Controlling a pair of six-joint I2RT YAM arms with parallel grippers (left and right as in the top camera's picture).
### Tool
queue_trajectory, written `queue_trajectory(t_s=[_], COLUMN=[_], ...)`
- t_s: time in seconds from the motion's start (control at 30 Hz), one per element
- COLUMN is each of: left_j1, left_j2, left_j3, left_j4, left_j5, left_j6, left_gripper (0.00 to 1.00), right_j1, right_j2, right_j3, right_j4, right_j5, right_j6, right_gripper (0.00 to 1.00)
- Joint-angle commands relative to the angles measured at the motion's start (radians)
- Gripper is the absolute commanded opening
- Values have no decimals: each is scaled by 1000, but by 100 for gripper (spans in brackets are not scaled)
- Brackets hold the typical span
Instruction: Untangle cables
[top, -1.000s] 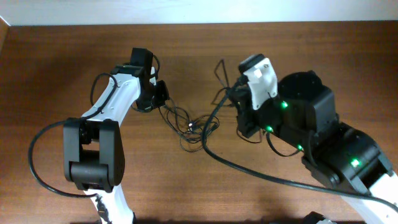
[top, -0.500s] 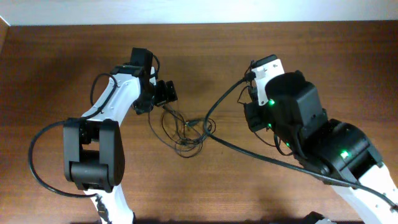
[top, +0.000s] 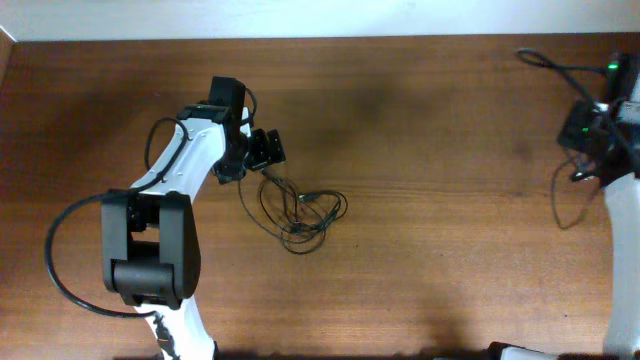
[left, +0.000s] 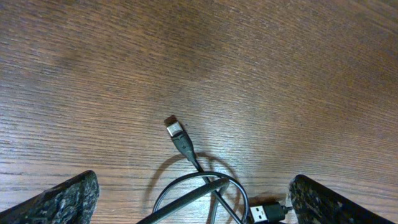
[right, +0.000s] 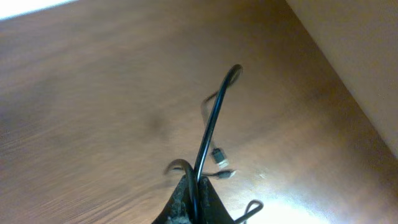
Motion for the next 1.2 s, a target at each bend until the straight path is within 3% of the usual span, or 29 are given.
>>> queue_trajectory(t_s=[0.0, 0.1, 0.27, 0.37, 0.47, 0.67, 0.7, 0.8, 0.93, 1.17], left_j1=[5, 5, 4, 4, 4, 4, 4, 4, 4, 4], left_j2=[-19, -19, -19, -19, -19, -19, -19, -19, -19, -19], left_j3=[-2, -2, -2, -2, -2, -2, -2, -2, -2, -2], left_j4=[1, 2, 4, 4, 4, 4, 4, 4, 4, 4], left_j5=[-7, -7, -7, -7, -7, -6, -7, -6, -7, -6], left_j6=[3, 3, 3, 3, 3, 3, 3, 3, 3, 3], left_gripper=[99, 99, 99, 99, 99, 99, 99, 99, 100, 100], right_j1=[-140, -204, -203, -203, -203, -203, -203, -188, -118, 89], right_j2=[109, 267, 404, 414, 414, 415, 415, 415, 415, 415], right_j3=[14, 14, 14, 14, 14, 13, 12, -7, -53, -138], right_j4=[2, 2, 20, 33, 78, 93, 92, 90, 112, 188], right_j5=[-34, -132, -136, -179, -432, -436, -436, -447, -462, -461], right_j6=[8, 7, 7, 7, 3, -5, -4, -4, -4, -4], right_gripper=[4, 4, 4, 4, 9, 10, 56, 82, 92, 99])
